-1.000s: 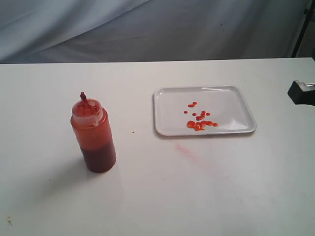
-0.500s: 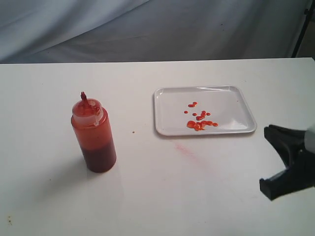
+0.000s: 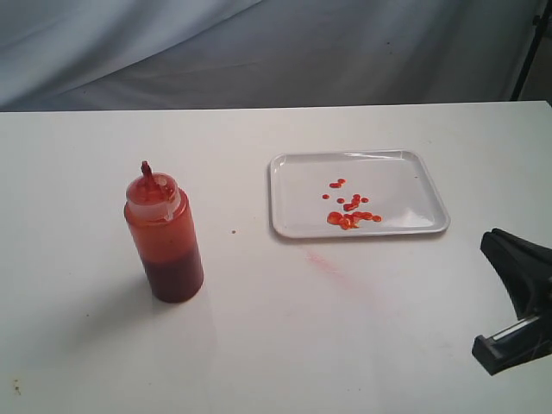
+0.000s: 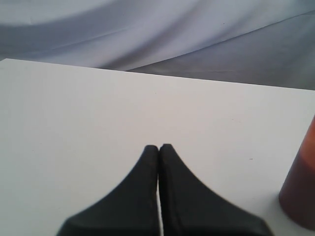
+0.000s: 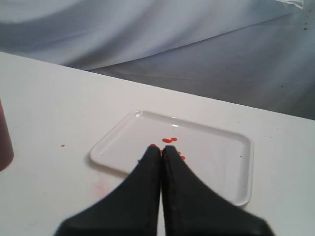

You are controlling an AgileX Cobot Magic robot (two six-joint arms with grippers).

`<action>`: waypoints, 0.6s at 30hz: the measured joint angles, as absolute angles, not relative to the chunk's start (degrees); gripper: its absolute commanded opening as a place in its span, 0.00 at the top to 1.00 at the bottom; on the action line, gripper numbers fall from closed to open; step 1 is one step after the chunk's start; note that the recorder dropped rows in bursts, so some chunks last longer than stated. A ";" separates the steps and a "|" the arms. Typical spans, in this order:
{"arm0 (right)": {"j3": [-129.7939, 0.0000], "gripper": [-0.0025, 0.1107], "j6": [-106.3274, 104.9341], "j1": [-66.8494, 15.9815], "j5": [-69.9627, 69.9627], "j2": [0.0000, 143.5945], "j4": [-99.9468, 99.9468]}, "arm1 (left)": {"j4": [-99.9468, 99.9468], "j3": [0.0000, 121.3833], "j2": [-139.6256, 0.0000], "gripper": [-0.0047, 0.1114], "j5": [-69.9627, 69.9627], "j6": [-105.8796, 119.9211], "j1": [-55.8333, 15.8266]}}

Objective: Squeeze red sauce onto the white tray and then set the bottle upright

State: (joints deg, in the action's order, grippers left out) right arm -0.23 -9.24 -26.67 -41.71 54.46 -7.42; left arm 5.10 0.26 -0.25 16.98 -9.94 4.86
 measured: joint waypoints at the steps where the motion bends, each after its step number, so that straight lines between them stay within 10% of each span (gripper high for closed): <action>1: -0.23 0.98 -9.24 -26.67 -41.71 54.46 -8.33 | 5.10 0.26 -0.25 0.96 16.98 -9.94 4.86; 18: -0.23 0.98 -9.10 -26.67 -41.71 54.21 -13.84 | 5.10 0.26 -0.25 0.96 16.98 -9.94 4.86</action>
